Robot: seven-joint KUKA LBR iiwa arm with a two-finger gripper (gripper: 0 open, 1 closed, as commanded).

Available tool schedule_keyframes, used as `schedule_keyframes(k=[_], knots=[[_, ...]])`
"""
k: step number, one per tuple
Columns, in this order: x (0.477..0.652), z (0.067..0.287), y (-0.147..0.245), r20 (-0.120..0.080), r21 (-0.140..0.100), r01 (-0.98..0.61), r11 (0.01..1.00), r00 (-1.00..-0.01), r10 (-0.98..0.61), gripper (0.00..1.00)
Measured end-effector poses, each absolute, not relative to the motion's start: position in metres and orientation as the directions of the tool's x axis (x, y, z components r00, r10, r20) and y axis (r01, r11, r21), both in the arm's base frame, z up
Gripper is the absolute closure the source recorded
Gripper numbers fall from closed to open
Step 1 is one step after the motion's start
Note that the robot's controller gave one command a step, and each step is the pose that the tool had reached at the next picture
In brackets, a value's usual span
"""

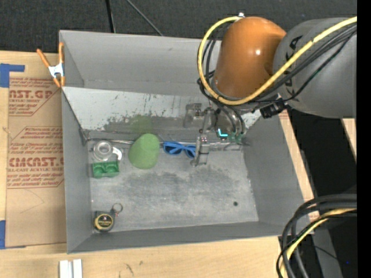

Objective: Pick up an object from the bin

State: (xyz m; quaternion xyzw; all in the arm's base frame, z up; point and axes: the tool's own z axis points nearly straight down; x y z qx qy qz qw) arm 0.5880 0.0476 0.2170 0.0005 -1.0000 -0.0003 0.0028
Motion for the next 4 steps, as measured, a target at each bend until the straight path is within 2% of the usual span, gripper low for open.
schedule_keyframes(k=[1,2,3,4], knots=[[0.59,0.14,0.112,0.003,0.003,0.028,1.0,-1.0,0.028,0.0],[0.597,0.108,0.138,-0.033,0.009,0.125,0.992,-0.992,0.125,0.0],[0.599,0.1,0.17,-0.039,0.014,-0.082,0.997,-0.996,-0.081,0.0],[0.588,0.096,0.197,-0.042,0.015,-0.276,0.961,-0.96,-0.276,0.0]])
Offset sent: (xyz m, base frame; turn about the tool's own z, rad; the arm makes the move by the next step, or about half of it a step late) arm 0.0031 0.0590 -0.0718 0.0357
